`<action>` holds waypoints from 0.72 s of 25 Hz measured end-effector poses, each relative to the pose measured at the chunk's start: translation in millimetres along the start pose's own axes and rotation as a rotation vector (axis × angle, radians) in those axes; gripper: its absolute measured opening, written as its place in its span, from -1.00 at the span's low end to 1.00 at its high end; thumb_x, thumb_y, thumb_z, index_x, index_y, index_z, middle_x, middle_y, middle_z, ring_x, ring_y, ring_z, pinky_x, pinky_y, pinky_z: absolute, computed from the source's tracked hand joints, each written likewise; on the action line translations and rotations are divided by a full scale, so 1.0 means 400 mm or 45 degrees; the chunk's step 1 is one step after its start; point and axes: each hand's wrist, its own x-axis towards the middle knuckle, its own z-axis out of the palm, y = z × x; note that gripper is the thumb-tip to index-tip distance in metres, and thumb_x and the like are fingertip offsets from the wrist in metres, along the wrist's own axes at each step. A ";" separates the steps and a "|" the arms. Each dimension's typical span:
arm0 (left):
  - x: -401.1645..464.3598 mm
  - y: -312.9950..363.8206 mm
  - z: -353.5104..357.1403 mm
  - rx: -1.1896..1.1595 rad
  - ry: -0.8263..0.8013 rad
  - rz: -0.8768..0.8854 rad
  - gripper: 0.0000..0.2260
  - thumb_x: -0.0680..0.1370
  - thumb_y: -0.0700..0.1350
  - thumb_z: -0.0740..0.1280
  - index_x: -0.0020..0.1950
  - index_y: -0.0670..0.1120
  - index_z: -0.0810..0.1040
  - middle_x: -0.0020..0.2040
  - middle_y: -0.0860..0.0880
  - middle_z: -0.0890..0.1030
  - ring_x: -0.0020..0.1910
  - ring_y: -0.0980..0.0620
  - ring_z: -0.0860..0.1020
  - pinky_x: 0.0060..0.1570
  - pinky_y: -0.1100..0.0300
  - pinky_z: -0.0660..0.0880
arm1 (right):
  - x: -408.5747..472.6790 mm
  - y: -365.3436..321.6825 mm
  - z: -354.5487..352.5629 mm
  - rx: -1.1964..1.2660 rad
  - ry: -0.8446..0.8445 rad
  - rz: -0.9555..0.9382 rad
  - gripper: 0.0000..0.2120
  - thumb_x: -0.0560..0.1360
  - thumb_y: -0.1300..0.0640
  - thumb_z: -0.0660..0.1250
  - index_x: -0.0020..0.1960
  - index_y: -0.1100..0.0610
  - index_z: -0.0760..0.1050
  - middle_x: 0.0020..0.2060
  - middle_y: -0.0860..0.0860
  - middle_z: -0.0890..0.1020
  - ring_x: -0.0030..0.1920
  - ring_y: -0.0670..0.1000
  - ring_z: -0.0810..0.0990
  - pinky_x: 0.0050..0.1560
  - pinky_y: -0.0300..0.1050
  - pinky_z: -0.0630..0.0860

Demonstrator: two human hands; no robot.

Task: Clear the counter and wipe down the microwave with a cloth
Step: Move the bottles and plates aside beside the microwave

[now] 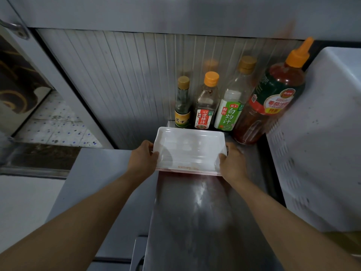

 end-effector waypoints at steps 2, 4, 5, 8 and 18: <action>-0.008 0.002 -0.012 0.024 -0.034 0.021 -0.78 0.55 -0.13 0.29 0.18 -0.14 0.47 0.05 -0.09 0.60 -0.14 0.05 0.46 -0.24 0.27 0.34 | -0.010 -0.001 -0.007 0.008 -0.024 0.022 -0.58 0.50 0.21 0.29 0.33 0.23 0.33 0.22 0.23 0.49 0.22 0.22 0.46 0.13 -0.06 0.40; -0.020 0.003 -0.027 0.074 -0.102 0.043 -0.74 0.53 -0.13 0.30 0.20 -0.14 0.47 0.05 -0.11 0.62 -0.13 0.01 0.50 -0.18 0.20 0.39 | -0.026 -0.002 -0.019 0.000 -0.040 0.017 -0.52 0.48 0.18 0.34 0.35 0.23 0.30 0.25 0.23 0.45 0.26 0.22 0.42 0.20 -0.04 0.38; -0.028 0.006 -0.037 0.105 -0.135 0.045 -0.72 0.53 -0.11 0.31 0.22 -0.13 0.46 0.05 -0.13 0.63 -0.10 -0.02 0.53 -0.14 0.16 0.42 | -0.034 -0.005 -0.028 -0.018 -0.044 0.007 -0.49 0.47 0.16 0.36 0.36 0.22 0.29 0.27 0.23 0.44 0.29 0.22 0.39 0.24 -0.02 0.37; -0.057 0.031 -0.082 0.244 -0.201 0.060 -0.65 0.52 -0.05 0.33 0.27 -0.12 0.41 0.13 -0.14 0.59 0.09 -0.11 0.55 0.00 0.08 0.45 | -0.068 -0.031 -0.070 -0.117 -0.065 -0.056 -0.43 0.45 0.13 0.38 0.38 0.19 0.25 0.33 0.19 0.37 0.36 0.19 0.28 0.35 0.01 0.30; -0.225 0.189 -0.276 0.743 -0.219 0.527 -0.41 0.47 -0.03 0.37 0.44 -0.06 0.22 0.37 -0.11 0.39 0.33 -0.13 0.37 0.25 -0.04 0.40 | -0.288 -0.175 -0.267 -0.421 -0.190 -0.300 -0.39 0.43 0.09 0.37 0.41 0.09 0.20 0.36 0.10 0.31 0.37 0.14 0.22 0.38 -0.04 0.21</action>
